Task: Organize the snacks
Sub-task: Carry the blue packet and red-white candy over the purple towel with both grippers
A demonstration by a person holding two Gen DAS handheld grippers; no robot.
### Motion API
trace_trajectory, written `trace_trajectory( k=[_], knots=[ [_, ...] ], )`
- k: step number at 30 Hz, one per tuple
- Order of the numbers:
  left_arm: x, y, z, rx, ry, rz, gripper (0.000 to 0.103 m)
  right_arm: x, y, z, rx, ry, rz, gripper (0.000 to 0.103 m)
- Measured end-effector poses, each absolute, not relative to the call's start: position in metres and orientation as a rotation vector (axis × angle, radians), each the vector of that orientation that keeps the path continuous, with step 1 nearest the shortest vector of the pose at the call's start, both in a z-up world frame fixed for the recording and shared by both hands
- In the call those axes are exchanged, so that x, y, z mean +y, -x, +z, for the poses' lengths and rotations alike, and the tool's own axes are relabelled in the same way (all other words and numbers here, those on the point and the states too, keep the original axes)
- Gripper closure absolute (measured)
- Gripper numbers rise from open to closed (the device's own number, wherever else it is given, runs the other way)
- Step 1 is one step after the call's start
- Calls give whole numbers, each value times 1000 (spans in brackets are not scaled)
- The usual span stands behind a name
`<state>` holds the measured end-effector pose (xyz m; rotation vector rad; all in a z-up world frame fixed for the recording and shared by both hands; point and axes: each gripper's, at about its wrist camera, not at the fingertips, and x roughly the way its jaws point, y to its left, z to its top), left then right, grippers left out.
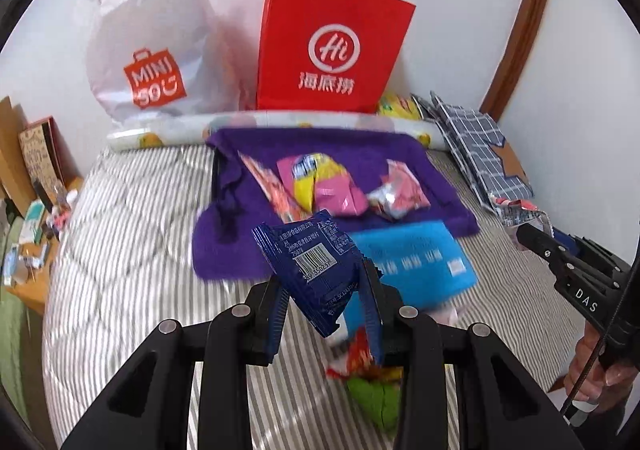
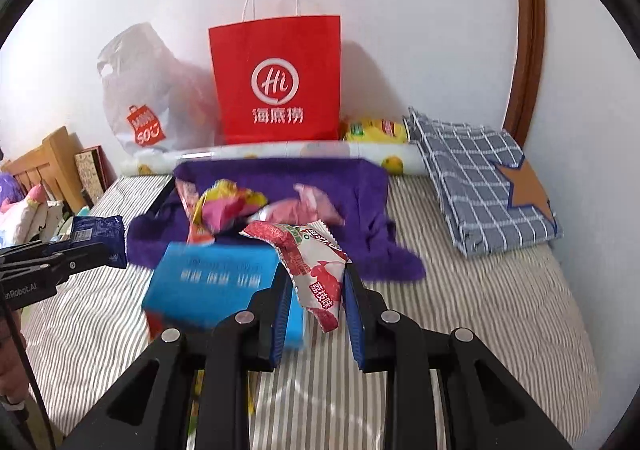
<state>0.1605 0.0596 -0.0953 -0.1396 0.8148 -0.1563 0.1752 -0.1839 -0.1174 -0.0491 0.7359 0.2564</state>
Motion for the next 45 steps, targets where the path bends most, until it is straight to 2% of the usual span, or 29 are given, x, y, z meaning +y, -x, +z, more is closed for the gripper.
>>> trace_trajectory(
  k=[16,28,34,39,45],
  knots=[
    [77,-232,-102,798,145,-68,69,-178,-258,-136,741,58,249,79],
    [74,-244,-103,812,67,-82,69,-180,-253,-120,710,104,226,79],
    [77,-248,-110,814,162,-101,69,-180,-262,-134,726,66,236,79],
    [72,-259,-109,787,56,-31,69,-176,-283,-148,749,66,234,79],
    [85,-280,-126,826,90,-22,69,-172,-304,-161,751,73,232,78]
  ],
)
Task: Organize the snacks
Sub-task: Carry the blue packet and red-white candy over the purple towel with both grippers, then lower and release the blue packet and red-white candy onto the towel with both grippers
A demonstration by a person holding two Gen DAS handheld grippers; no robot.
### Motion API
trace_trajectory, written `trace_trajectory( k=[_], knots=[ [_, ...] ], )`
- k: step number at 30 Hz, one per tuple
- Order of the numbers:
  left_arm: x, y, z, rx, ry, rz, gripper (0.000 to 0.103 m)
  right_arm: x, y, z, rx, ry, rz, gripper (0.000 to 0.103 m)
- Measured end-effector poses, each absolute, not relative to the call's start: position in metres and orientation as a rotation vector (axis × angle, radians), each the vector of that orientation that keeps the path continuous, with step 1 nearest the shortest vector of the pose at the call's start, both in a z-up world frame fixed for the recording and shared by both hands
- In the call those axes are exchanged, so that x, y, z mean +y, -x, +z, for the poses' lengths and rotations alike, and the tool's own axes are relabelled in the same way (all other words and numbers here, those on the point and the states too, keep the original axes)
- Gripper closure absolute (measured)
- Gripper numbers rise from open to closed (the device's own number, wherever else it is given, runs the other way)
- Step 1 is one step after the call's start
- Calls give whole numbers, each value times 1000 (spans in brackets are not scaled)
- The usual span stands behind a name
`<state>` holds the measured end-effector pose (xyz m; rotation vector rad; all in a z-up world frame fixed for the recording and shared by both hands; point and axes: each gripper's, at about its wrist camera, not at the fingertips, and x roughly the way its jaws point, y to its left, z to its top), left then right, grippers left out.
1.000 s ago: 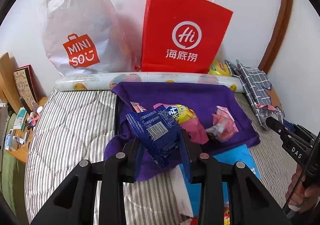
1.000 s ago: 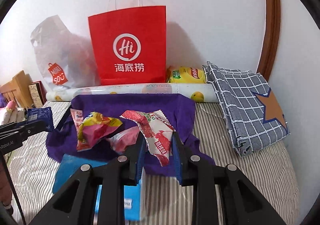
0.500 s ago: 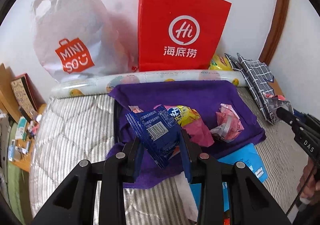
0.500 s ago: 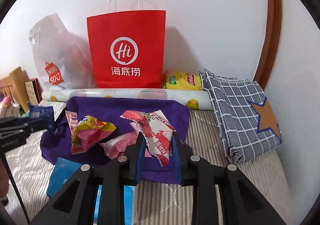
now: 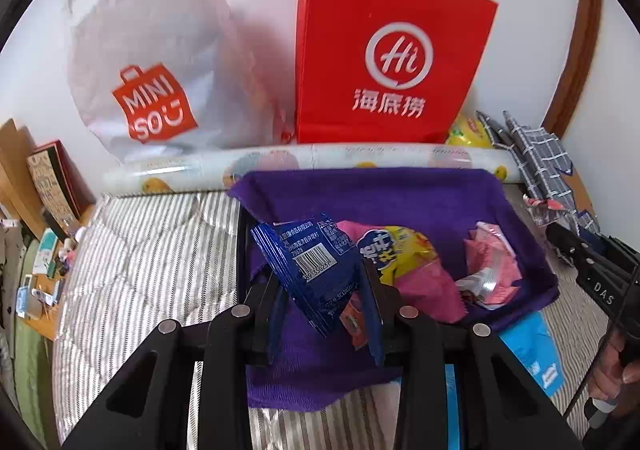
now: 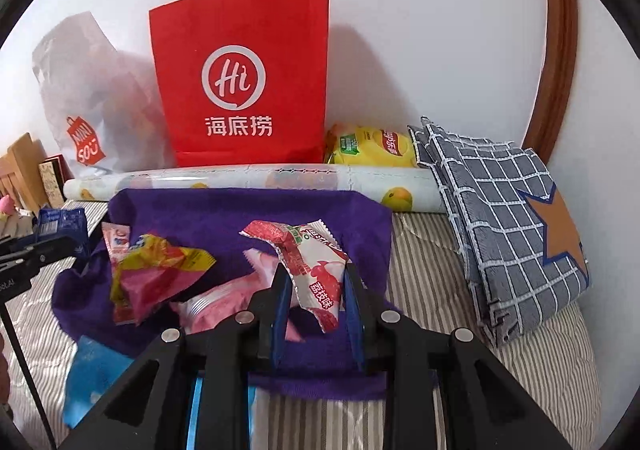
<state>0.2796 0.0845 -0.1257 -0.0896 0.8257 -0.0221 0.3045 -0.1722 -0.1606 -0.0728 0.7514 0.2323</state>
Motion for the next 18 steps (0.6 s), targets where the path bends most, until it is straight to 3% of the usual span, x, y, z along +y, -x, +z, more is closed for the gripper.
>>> trace_trajectory(
  k=[18],
  knots=[
    [83,-292,-158,848,145,-62,67,-162,-317,-186,789,75,255,77]
  ],
)
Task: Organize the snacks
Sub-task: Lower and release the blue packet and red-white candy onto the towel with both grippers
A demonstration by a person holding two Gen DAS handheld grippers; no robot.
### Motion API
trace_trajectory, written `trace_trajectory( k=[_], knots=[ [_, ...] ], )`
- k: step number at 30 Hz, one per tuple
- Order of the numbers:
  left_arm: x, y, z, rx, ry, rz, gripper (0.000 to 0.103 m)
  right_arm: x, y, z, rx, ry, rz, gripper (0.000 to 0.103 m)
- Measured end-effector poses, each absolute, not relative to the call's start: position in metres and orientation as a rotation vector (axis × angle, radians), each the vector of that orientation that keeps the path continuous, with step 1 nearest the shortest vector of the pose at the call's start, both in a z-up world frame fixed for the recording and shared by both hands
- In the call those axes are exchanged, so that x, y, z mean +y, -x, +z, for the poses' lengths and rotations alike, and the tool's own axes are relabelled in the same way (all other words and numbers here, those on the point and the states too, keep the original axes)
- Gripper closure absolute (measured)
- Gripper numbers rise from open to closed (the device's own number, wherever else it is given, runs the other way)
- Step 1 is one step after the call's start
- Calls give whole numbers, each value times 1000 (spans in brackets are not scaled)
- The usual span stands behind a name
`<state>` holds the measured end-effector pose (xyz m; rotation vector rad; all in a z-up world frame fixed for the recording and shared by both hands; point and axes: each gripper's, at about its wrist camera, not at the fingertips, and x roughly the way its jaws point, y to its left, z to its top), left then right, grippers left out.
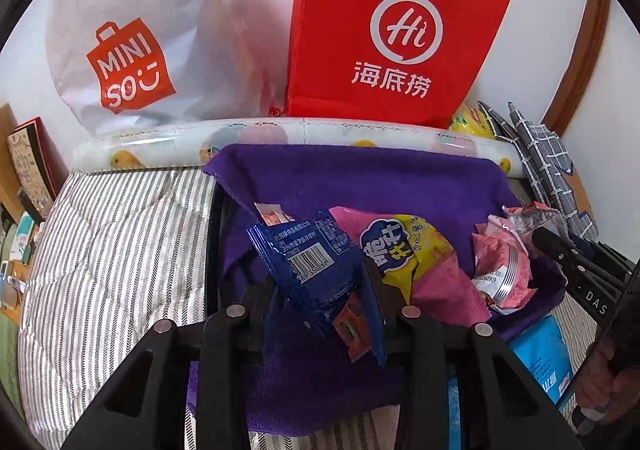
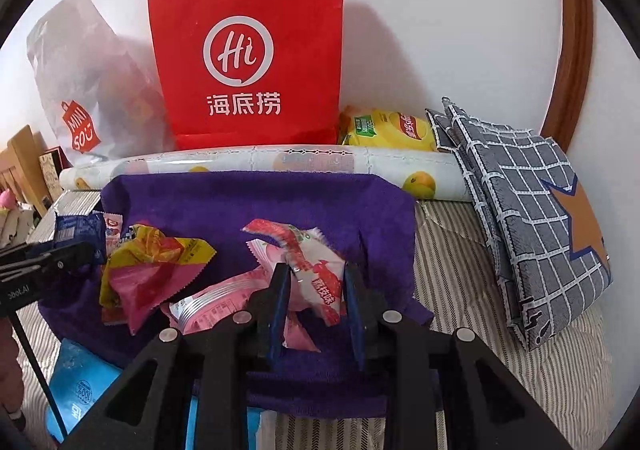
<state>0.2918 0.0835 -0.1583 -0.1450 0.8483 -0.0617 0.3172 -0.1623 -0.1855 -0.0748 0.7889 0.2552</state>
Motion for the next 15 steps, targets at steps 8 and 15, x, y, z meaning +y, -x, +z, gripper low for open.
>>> trace_trajectory(
  k=[8,15],
  knots=[
    [85,-292,-155,847,191,-88,44,-166,-311,-173,745,46,282,50],
    [77,-274,-133,844,94,-38,30,-170,-301,-155,711,20,263,46]
  ],
)
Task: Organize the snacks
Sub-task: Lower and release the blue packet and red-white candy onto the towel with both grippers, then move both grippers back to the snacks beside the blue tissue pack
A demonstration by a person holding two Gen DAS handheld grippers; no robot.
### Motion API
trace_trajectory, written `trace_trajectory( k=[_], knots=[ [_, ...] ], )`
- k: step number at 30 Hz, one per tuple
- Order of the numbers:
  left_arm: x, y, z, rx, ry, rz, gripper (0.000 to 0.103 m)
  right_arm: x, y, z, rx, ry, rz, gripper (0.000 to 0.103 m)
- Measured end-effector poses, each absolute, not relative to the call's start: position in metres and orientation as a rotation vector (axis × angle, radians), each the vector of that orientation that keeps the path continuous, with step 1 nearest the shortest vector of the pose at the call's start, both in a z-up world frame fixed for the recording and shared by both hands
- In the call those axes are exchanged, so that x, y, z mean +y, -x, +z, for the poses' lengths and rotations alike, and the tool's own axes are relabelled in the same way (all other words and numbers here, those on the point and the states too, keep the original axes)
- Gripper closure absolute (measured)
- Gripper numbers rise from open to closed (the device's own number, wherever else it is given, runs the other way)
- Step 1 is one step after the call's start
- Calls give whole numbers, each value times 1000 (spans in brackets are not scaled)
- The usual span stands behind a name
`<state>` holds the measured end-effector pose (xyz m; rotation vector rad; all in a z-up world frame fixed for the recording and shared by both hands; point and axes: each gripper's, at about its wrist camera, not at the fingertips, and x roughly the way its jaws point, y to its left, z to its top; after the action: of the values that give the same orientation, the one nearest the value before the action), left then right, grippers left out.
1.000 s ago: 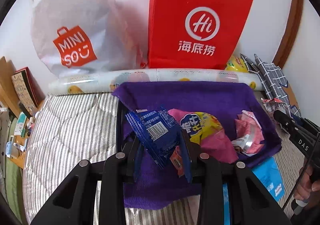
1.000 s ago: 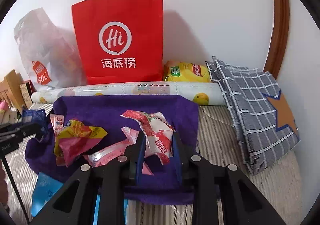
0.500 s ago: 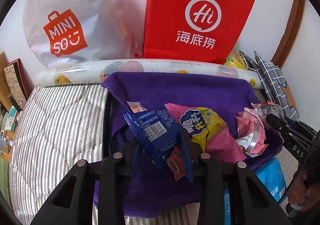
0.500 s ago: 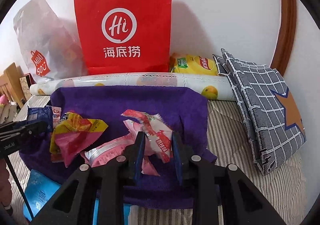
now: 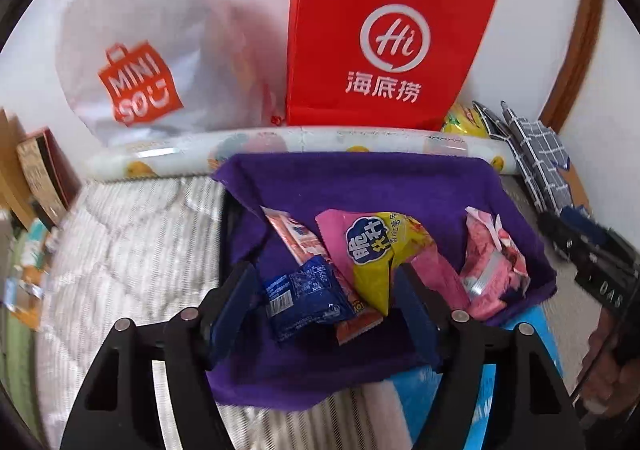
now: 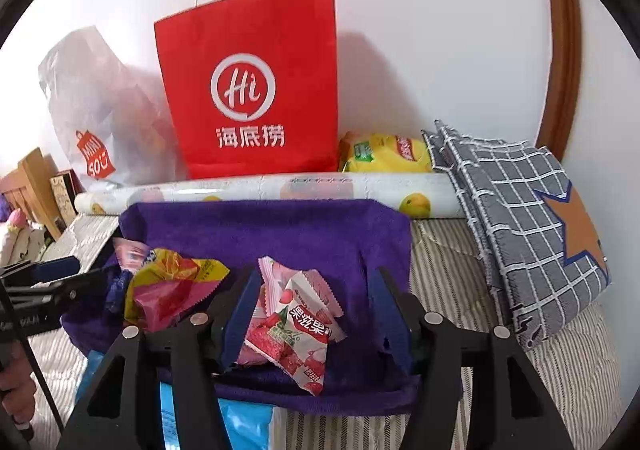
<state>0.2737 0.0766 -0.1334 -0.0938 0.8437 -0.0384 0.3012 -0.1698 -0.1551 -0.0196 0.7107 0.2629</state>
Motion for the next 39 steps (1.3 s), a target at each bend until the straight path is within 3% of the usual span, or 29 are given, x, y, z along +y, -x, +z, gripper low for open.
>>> trace_trajectory(
  k=[11,28,34,36,39],
  knots=[
    [87,-209,-99,799,104,-29,28,-178,-233,-125,703,56,176,42],
    [77,-110,-76,795,120,-67,28,-170,-120,-123,766,12,247,43],
    [75,-99,-70,788,129,-65,28,-163,-110,-135,801,18,282,52],
    [74,-98,-72,790,131,-68,28,-161,-109,-139,811,16,291,60],
    [74,-100,-76,808,135,-75,28,-157,-108,-147,831,7,313,60]
  ],
)
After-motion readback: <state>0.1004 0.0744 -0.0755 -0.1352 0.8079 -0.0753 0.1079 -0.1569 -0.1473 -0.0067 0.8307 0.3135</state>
